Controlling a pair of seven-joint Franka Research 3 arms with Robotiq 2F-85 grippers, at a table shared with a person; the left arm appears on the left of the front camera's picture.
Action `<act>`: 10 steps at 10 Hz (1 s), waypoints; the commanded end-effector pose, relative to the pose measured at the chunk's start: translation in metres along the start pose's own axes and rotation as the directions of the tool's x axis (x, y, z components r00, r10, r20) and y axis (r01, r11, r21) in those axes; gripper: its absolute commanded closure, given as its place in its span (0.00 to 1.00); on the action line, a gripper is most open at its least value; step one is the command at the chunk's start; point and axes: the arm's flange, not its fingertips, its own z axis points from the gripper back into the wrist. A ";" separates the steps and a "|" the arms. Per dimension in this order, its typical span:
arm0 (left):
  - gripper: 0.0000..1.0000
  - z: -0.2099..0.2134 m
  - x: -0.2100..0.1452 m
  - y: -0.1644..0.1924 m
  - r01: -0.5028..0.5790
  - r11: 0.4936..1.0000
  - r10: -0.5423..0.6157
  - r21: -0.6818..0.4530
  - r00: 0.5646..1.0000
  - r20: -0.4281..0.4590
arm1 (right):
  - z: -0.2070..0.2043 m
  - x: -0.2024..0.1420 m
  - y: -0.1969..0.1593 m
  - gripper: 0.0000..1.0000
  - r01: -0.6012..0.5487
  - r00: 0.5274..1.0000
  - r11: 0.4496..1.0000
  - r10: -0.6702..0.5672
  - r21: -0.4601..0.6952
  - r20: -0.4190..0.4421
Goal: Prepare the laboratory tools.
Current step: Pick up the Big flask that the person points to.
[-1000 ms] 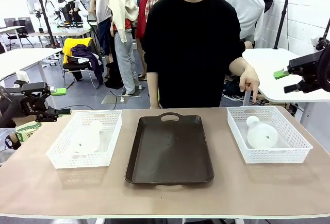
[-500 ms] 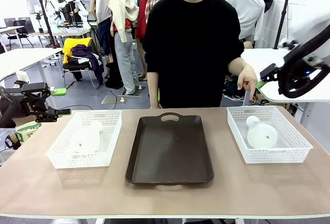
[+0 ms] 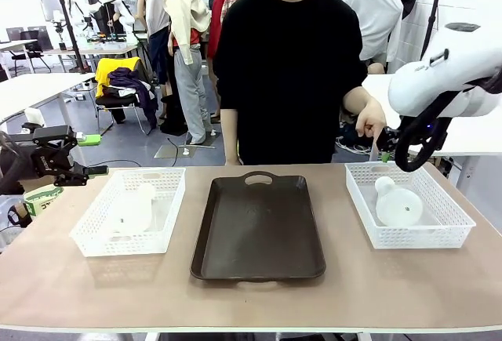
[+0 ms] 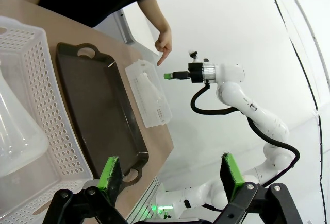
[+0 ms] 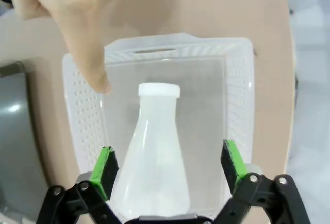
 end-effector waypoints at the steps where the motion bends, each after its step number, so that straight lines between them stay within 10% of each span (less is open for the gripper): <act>1: 0.00 -0.001 0.001 0.000 0.008 1.000 -0.007 -0.027 1.000 0.025 | -0.007 0.019 0.019 0.00 0.062 0.996 0.998 -0.063 -0.032 -0.062; 10: 0.00 -0.001 0.001 0.000 0.008 1.000 -0.007 -0.027 1.000 0.025 | -0.058 0.009 0.011 0.00 0.095 0.985 0.995 -0.099 -0.032 -0.144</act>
